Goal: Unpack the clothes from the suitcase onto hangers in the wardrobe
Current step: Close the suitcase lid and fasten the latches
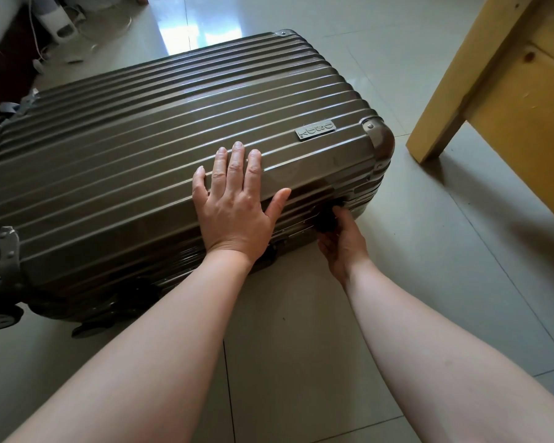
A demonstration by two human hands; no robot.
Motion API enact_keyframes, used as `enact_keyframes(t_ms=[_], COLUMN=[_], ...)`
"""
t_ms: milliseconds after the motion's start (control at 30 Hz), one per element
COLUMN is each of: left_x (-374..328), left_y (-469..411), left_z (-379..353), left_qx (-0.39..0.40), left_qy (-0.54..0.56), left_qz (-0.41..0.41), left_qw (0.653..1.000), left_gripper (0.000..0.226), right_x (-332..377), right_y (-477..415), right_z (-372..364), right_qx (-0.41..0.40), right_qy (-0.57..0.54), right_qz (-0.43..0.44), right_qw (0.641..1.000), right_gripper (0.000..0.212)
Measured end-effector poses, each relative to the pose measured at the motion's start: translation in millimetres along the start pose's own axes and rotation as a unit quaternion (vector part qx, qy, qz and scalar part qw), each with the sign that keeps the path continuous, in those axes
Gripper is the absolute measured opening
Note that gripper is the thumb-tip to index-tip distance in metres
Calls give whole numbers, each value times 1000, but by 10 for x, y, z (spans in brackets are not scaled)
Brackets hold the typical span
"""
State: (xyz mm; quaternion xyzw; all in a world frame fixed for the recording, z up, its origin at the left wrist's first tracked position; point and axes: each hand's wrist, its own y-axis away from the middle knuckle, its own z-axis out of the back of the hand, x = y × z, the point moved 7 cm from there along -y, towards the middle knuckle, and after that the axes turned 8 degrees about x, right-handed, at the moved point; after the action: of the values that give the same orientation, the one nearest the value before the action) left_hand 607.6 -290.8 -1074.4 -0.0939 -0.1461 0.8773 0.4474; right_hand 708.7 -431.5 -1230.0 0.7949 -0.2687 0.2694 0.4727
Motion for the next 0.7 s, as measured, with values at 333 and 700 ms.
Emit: enact_keyframes(t_ms=[333,700], left_x=[0,-2], left_y=[1,-15], left_z=[-10,-27], left_qx=[-2,10], left_qy=[-4,-11], left_qz=[-1,-5], left_qw=[1000,1000], left_gripper=[68,67], right_x=[-27,49], right_y=[-42,89], right_z=[64,18], right_qx=[5,-94], right_qy=[-8,44], right_qz=[-3,4], right_qw=[1000,995], right_gripper=[50,48])
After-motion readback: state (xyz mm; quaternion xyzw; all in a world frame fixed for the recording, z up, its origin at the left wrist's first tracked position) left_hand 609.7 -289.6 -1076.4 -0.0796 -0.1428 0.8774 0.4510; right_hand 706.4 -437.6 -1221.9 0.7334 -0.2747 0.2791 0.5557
